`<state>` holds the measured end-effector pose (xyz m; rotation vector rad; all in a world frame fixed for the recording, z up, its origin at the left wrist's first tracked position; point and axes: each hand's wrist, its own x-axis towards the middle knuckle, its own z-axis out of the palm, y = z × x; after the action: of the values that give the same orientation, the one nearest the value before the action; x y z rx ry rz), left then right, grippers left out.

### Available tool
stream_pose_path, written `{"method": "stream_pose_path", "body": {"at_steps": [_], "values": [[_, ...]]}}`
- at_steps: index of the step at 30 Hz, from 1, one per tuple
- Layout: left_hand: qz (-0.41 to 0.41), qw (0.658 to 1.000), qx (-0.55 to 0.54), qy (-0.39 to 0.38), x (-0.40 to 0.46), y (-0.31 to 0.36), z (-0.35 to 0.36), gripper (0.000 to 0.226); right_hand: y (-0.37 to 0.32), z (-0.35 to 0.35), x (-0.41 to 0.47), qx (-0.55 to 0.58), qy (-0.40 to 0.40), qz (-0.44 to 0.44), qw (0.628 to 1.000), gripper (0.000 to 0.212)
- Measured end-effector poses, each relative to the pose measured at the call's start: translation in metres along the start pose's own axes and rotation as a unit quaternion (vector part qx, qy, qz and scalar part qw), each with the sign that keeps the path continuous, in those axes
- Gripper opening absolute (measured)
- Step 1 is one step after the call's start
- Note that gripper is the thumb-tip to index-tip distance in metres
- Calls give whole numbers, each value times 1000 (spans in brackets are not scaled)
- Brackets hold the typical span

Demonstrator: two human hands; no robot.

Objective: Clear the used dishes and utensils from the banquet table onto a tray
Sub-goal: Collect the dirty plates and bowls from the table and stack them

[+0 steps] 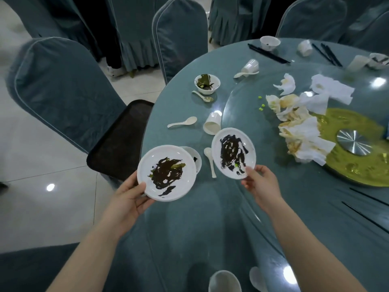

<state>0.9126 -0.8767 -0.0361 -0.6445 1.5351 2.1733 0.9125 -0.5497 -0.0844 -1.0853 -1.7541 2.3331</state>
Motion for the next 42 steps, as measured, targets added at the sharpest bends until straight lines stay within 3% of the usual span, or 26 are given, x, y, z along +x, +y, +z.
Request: {"method": "stream_pose_path", "body": {"at_steps": [9,20,29,36,39,42], "values": [[-84,994,65,-36,-12,-52,9,47,35,9,-68,-153,-88,-14,984,3],[-149,979,136,-37,-13,-86,31,27,82,-2,-89,-316,-116,-7,942,41],[-95,959,266,-19,-4,-78,28,22,68,11,-69,-367,-13,-69,928,32],[-65,980,180,60,-16,-58,-12,23,37,88,-32,-326,-53,-53,943,20],[-46,986,131,94,-29,-42,-33,21,28,122,-13,-380,-37,-55,923,26],[-12,989,92,117,-43,-27,-53,18,22,140,-7,-422,-35,-50,904,17]]}}
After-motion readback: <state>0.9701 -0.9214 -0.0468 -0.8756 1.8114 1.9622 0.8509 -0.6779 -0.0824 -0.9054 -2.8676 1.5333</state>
